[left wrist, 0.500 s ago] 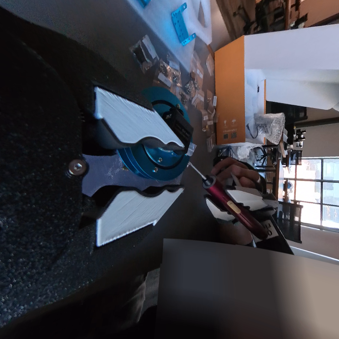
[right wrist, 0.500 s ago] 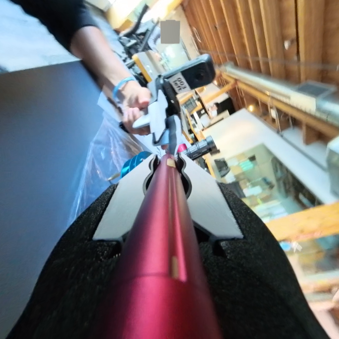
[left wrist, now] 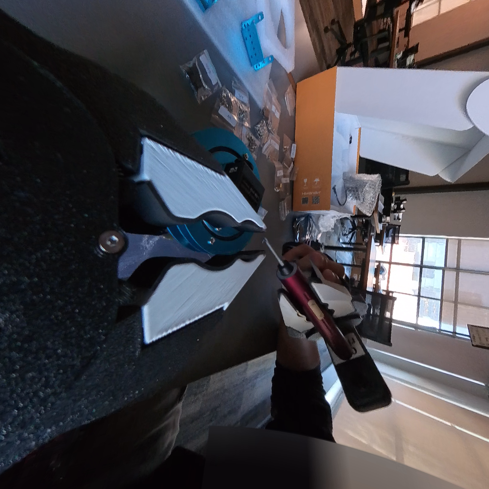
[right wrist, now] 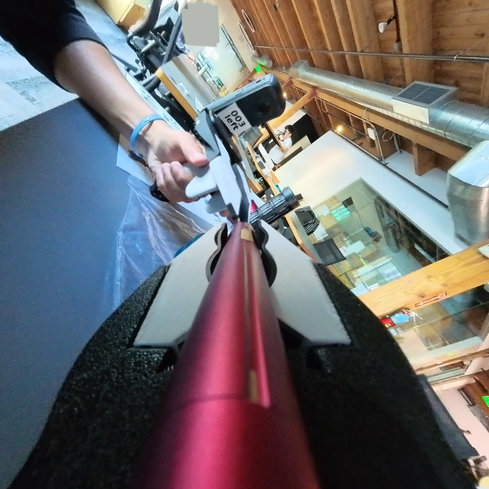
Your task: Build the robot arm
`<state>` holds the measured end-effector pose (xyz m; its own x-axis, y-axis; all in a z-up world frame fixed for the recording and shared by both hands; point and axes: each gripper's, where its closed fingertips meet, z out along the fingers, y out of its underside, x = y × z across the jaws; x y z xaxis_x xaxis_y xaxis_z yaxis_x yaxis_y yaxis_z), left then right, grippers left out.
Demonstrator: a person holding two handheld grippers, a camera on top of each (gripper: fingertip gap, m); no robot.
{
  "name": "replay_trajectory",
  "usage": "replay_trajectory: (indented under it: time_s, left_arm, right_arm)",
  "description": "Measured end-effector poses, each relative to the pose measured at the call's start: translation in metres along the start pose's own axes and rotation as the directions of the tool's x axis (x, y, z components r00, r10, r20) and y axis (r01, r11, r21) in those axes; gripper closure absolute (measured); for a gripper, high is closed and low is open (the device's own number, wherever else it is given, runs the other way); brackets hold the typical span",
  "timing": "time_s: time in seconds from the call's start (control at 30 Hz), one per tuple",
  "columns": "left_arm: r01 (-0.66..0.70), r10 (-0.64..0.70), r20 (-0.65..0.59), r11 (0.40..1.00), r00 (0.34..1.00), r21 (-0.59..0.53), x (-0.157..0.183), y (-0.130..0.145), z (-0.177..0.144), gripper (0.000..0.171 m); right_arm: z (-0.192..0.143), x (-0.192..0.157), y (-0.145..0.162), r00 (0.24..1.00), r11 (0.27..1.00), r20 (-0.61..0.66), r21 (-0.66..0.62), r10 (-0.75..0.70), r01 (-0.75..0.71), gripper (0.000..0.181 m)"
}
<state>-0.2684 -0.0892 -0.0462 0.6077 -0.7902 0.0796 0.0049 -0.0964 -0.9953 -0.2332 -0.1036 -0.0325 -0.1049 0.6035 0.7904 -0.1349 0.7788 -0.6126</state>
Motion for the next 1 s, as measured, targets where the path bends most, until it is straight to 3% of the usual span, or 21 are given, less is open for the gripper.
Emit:
replay_trajectory:
  time_s: [1.0]
  left_arm:
    - [-0.199,0.203,0.102,0.979,0.974,-0.048,-0.0034,0.0027,-0.0009,0.169]
  right_arm:
    - [0.0021,0.0019,0.0044,1.000,0.999,0.008,-0.025,0.021,-0.021,0.160]
